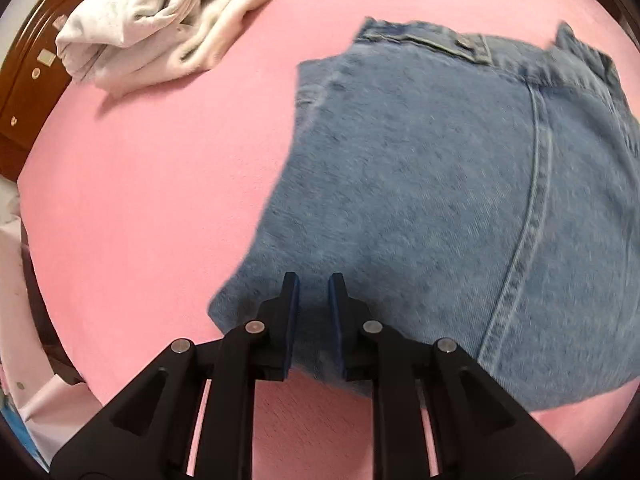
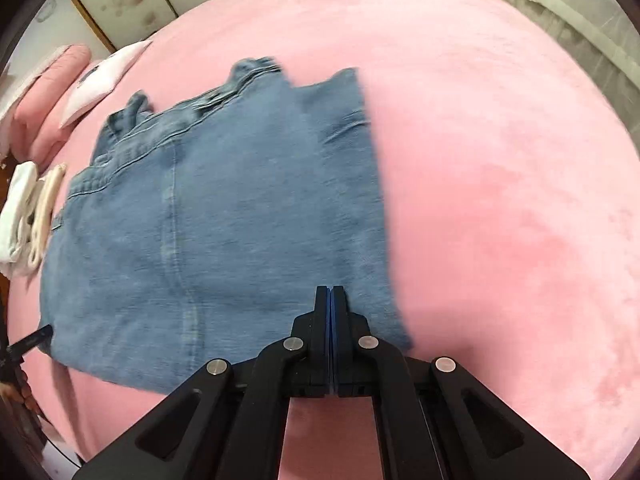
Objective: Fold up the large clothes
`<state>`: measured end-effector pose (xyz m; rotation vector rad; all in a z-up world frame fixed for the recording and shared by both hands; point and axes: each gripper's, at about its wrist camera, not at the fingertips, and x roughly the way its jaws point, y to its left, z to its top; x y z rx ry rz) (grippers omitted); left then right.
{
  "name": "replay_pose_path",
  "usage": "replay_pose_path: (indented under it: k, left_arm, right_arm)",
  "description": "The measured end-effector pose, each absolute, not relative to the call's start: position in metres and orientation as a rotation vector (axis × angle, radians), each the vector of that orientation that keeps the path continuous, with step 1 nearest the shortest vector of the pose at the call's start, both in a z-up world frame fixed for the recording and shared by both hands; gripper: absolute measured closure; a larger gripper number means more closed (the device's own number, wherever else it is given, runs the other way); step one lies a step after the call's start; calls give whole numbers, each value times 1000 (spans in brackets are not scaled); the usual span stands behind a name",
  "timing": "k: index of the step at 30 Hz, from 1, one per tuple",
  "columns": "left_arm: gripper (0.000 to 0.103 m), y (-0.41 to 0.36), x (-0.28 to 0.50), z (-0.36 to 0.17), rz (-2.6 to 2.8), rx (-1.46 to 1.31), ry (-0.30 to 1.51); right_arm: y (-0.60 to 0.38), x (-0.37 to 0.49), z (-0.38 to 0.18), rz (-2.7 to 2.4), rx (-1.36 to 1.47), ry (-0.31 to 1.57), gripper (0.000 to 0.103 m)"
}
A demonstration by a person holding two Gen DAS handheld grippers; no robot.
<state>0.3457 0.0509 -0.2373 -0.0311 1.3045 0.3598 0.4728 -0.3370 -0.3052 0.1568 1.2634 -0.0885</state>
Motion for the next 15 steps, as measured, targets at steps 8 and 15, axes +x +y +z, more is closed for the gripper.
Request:
replay_pose_path:
  k: [8,15]
  left_arm:
    - [89,-18,350,-196,-103,-413,1276]
    - [89,-85,406,-228,-297,-436,1327]
  right_arm:
    - [-239,482,-272,255,393,1171,103]
    - [-155,516,-331,468,456,1321,103]
